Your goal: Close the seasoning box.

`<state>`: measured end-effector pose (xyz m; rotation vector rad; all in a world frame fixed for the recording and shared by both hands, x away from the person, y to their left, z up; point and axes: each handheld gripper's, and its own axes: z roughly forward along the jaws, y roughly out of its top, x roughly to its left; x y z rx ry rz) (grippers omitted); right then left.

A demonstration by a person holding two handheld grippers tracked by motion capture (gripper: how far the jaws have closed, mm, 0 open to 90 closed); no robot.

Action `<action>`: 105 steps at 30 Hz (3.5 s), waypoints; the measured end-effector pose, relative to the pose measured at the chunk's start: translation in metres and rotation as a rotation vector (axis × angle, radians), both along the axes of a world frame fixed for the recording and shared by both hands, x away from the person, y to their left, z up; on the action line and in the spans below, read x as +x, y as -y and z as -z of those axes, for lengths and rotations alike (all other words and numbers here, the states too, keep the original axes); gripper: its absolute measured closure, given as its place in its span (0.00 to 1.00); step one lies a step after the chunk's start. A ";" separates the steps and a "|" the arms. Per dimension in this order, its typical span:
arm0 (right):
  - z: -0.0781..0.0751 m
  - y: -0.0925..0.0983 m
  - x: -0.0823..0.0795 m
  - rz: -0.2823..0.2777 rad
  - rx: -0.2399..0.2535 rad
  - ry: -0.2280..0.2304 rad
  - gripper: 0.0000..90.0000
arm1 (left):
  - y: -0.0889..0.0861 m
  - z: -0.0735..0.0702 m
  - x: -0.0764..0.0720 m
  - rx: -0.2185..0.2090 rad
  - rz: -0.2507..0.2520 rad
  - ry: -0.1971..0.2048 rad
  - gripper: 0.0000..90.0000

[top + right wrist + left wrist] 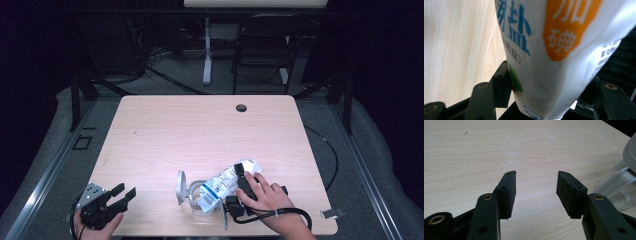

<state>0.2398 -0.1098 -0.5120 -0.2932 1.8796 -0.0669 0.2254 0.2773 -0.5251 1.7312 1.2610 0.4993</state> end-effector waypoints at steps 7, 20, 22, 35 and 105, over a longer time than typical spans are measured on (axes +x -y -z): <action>-0.001 -0.001 0.000 0.000 -0.015 0.009 0.46 | 0.000 0.000 0.000 0.001 0.002 0.000 0.56; -0.002 -0.003 0.000 -0.006 -0.030 0.015 0.46 | 0.000 -0.001 0.000 0.003 0.002 0.002 0.56; -0.002 -0.003 0.000 -0.006 -0.033 0.015 0.46 | 0.000 -0.001 0.000 0.002 0.002 0.002 0.56; -0.003 -0.004 0.001 -0.011 -0.046 0.020 0.47 | 0.000 0.000 0.000 0.002 0.002 0.002 0.56; -0.007 -0.008 0.001 -0.021 -0.104 0.052 0.48 | -0.001 0.001 0.000 0.000 -0.002 -0.001 0.56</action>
